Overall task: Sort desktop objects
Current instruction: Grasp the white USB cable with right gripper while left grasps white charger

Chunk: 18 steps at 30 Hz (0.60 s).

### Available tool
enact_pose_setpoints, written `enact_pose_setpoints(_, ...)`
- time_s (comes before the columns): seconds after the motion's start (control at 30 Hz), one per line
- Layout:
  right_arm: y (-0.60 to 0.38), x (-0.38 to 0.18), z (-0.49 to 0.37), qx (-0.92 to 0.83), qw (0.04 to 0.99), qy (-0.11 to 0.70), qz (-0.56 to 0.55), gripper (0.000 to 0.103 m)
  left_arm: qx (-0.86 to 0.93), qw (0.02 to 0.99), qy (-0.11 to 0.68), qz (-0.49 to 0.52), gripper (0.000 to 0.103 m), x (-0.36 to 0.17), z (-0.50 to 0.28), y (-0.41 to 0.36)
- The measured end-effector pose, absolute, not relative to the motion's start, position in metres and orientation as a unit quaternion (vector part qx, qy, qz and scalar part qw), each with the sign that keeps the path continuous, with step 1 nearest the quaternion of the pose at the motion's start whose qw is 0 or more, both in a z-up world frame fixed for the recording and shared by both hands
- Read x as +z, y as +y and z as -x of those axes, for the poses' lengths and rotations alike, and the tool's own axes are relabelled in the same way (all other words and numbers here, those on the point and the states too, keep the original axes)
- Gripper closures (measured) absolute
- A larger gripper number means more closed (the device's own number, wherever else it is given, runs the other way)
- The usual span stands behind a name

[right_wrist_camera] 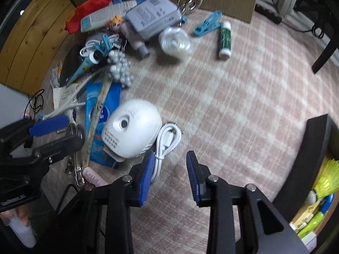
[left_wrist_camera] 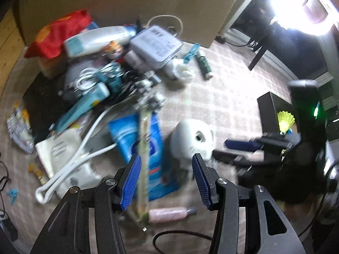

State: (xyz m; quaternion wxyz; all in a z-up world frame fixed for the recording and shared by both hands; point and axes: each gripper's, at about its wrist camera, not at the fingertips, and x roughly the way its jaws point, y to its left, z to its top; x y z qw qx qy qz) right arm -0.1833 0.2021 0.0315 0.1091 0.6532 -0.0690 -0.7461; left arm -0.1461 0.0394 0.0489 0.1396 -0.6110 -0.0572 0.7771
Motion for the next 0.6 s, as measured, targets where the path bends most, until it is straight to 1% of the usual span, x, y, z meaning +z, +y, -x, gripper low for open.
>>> enact_pose_setpoints(0.27, 0.195, 0.017, 0.178, -0.755, 0.102, -0.077, -0.643, 0.072, 0.759, 0.150, -0.049, 0.632, 0.056, 0.033, 0.170, 0.062)
enact_pose_setpoints(0.33, 0.194, 0.018, 0.177, -0.761, 0.100, -0.071, -0.637, 0.072, 0.755, 0.152, -0.048, 0.636, 0.054, 0.030, 0.171, 0.063)
enact_pose_setpoints(0.4, 0.193, 0.018, 0.175, -0.763, 0.100, -0.067, -0.635, 0.073, 0.752, 0.156, -0.052, 0.639, 0.054, 0.030, 0.172, 0.062)
enact_pose_setpoints(0.5, 0.193, 0.016, 0.171, -0.752, 0.114, -0.094, -0.643, 0.073, 0.751, 0.156, -0.053, 0.640, 0.054, 0.030, 0.174, 0.062)
enact_pose_setpoints(0.6, 0.183, 0.019, 0.165, -0.767, 0.110, -0.057, -0.630, 0.077, 0.745, 0.162, -0.054, 0.645, 0.053, 0.028, 0.175, 0.067)
